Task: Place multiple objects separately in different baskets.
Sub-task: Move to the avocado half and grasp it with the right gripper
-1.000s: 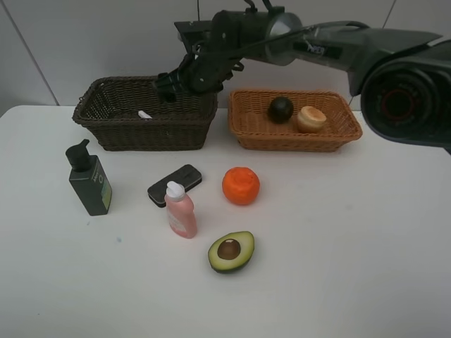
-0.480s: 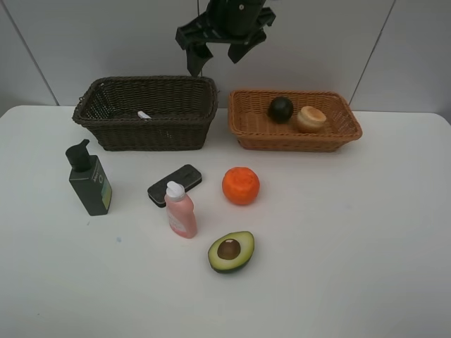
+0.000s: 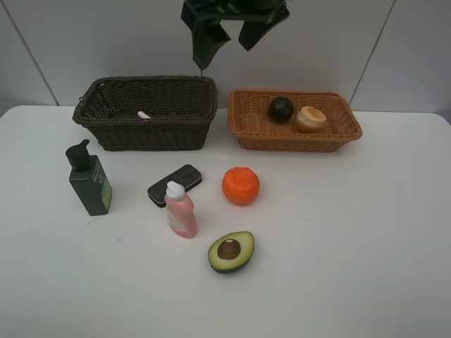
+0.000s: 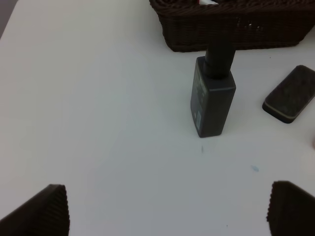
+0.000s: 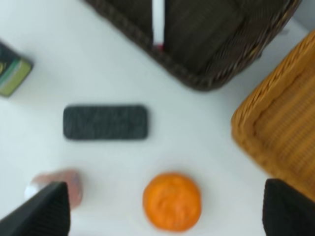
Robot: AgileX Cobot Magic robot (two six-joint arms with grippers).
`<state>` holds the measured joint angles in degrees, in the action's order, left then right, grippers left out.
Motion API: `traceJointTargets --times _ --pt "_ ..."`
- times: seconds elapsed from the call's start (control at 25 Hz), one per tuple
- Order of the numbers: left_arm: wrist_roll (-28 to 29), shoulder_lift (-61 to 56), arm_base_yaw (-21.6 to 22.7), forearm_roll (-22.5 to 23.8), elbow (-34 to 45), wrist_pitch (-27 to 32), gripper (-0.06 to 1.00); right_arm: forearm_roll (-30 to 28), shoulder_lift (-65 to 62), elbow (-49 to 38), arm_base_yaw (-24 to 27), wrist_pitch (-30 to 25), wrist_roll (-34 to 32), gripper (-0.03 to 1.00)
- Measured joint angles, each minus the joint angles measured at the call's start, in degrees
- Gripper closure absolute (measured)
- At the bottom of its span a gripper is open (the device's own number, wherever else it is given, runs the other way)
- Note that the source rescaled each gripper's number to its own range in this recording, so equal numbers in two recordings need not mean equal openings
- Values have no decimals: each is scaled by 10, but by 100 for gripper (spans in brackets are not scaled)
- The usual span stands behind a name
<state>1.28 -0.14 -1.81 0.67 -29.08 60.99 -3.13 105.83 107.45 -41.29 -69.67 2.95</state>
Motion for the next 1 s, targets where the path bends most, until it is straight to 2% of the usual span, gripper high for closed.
traceJointTargets --times 0.44,0.52,0.76,1.0 --pt "0 0 0 0 0 0 -6 22 -99 -275 -51 1 -25 -1" --pt "0 0 0 0 0 0 -6 28 -99 -320 -61 28 -25 -1" --pt "0 0 0 0 0 0 -6 28 -99 -444 -94 186 -25 -1" --pt "0 0 0 0 0 0 -6 28 -100 -517 -113 280 -25 -1"
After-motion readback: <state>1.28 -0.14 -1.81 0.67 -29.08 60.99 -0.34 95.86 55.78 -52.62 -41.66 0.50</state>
